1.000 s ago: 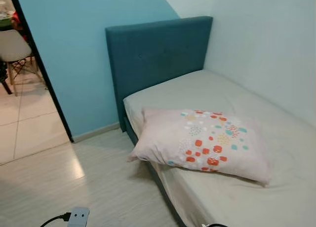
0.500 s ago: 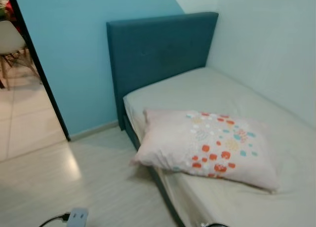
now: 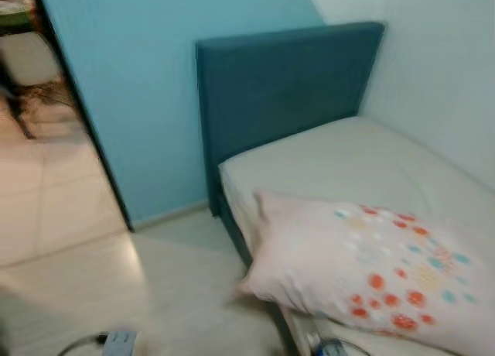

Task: Clean up the room

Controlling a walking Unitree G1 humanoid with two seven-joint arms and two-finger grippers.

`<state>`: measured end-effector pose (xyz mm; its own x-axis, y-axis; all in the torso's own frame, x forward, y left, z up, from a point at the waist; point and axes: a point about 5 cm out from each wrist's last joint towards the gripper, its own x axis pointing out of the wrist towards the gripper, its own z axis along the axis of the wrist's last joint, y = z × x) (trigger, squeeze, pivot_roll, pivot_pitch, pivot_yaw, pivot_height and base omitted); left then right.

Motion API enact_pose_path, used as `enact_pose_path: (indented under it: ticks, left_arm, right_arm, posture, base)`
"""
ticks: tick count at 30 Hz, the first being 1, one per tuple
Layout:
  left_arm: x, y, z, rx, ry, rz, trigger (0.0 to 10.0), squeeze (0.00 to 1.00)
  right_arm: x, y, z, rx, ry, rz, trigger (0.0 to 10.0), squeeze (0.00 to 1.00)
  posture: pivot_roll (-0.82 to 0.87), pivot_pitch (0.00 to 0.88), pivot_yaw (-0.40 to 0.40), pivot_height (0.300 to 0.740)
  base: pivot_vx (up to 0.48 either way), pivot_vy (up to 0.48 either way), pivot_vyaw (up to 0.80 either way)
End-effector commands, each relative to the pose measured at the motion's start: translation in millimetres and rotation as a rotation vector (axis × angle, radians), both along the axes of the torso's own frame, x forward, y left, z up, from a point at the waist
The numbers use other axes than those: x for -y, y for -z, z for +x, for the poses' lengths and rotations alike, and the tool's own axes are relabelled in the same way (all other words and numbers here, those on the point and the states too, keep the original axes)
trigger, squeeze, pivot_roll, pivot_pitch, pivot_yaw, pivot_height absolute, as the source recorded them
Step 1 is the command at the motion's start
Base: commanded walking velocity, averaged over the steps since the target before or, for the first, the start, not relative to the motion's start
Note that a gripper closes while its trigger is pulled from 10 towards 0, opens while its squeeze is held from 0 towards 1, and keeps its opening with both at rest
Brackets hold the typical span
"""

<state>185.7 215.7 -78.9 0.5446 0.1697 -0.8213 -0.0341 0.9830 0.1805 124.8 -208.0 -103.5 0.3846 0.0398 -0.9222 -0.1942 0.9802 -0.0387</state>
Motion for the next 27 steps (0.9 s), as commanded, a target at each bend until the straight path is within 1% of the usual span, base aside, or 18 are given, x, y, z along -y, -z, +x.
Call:
enact_pose_path:
  ticks: [1, 4, 12, 19, 21, 23, 25, 27]
  left_arm:
    - [-5.7, 8, -19.1, -0.07, -0.015, 0.012, 10.0, 0.0]
    - [-5.7, 8, -18.7, -0.069, -0.015, 0.011, 10.0, 0.0]
    - [-6.1, 7, -16.9, -0.064, -0.022, 0.005, 10.0, 0.0]
    - [-6.2, 7, -16.2, -0.064, -0.023, 0.002, 10.0, 0.0]
    - [-6.2, 7, -15.6, -0.064, -0.022, 0.003, 10.0, 0.0]
    - [-6.2, 7, -15.6, -0.064, -0.022, 0.003, 10.0, 0.0]
    - [-5.9, 6, -14.6, -0.061, -0.022, 0.002, 10.0, 0.0]
    - [-5.6, 6, -14.0, -0.058, -0.022, 0.001, 10.0, 0.0]
  right_arm:
    - [-4.2, 1, -0.6, -0.009, -0.012, 0.004, 10.0, 0.0]
    - [-5.0, 1, 0.4, -0.008, -0.02, 0.002, 10.0, 0.0]
    - [-7.3, 0, 5.1, 0.0, -0.037, -0.003, 10.0, 0.0]
    - [-7.0, 0, 5.8, 0.001, -0.041, -0.002, 10.0, 0.0]
    - [-1.8, -1, 3.1, -0.001, -0.043, -0.005, 10.0, 0.0]
    - [-1.8, -1, 3.1, -0.001, -0.043, -0.005, 10.0, 0.0]
    - [2.6, -1, 2.3, -0.001, -0.046, -0.008, 10.0, 0.0]
    - [3.3, -2, 3.5, 0.002, -0.048, -0.008, 10.0, 0.0]
  posture:
    - [0.05, 0.0, -0.047, 0.74]
    - [0.05, 0.0, -0.048, 0.74]
    - [0.06, 0.0, -0.048, 0.74]
    - [0.06, 0.0, -0.048, 0.74]
    - [0.06, 0.0, -0.049, 0.74]
    - [0.06, 0.0, -0.049, 0.74]
    - [0.06, 0.0, -0.052, 0.74]
    - [0.07, 0.0, -0.053, 0.74]
  base:
    - [0.255, 0.0, 0.54]
    - [0.256, 0.0, 0.55]
    - [0.0, 0.0, 0.55]
    - [0.0, 0.0, 0.55]
    - [0.0, 0.0, 0.55]
    - [0.0, 0.0, 0.54]
    - [0.0, 0.0, 0.55]
    - [0.0, 0.0, 0.55]
